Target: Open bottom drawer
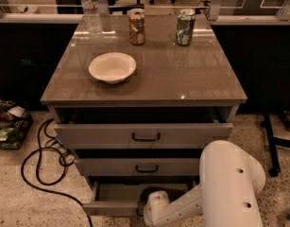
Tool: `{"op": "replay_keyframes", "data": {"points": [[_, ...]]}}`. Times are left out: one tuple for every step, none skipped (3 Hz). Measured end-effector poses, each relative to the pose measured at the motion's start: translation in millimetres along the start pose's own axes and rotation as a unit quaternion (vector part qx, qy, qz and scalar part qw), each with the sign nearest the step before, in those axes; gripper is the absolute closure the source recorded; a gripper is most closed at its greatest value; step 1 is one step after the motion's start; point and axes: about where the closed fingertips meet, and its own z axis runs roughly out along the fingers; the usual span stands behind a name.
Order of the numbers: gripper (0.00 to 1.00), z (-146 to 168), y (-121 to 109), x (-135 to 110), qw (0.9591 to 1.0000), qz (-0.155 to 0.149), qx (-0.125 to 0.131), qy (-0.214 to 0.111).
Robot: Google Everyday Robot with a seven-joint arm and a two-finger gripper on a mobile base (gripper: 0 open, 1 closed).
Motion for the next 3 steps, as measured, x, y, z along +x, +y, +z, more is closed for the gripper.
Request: {"op": "replay_keyframes", "data": {"points": [[1.0, -2, 13, -3, 0.9999, -0.002, 0.012, -0.004], [1.0, -2, 14, -4, 0.9999, -0.002, 0.015, -0.004], [1.0, -6, 31, -8, 0.9995, -0.007, 0.03, -0.006]]}}
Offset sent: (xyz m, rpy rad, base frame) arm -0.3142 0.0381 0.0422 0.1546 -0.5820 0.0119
